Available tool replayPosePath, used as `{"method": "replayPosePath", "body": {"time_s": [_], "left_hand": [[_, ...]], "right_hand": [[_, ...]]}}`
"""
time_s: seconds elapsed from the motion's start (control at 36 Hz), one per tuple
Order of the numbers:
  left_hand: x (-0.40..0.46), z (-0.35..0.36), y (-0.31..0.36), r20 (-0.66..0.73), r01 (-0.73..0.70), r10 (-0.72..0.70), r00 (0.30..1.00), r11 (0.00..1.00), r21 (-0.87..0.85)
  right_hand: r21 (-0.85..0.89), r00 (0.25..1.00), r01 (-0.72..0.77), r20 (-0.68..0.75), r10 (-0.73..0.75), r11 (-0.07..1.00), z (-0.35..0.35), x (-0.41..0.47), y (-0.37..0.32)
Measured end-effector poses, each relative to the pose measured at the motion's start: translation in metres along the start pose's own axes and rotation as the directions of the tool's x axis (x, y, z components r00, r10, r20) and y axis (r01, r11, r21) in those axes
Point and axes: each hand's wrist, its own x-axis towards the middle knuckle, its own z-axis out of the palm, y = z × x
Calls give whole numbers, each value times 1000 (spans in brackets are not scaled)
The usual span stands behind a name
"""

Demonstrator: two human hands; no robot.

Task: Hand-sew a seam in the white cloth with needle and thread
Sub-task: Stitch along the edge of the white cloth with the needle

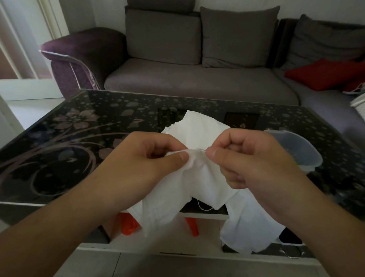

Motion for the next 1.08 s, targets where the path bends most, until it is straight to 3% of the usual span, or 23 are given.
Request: {"method": "replayPosePath", "body": {"time_s": [0.47, 0.69, 0.81, 1.08], "left_hand": [[2, 1, -2, 49, -78, 75, 996, 996, 50], [2, 5, -2, 20, -142, 141, 990, 987, 69], [1, 5, -1, 24, -130, 129, 991, 991, 35], [1, 2, -1, 84, -79, 78, 993, 997, 8]], "right_hand": [[-112, 986, 121, -98, -132, 986, 11, 1, 8], [4, 991, 131, -37, -131, 991, 11, -2, 6], [-17, 984, 174, -41, -174, 985, 11, -3, 7], [11, 994, 84, -70, -83, 996, 13, -4, 4]]}}
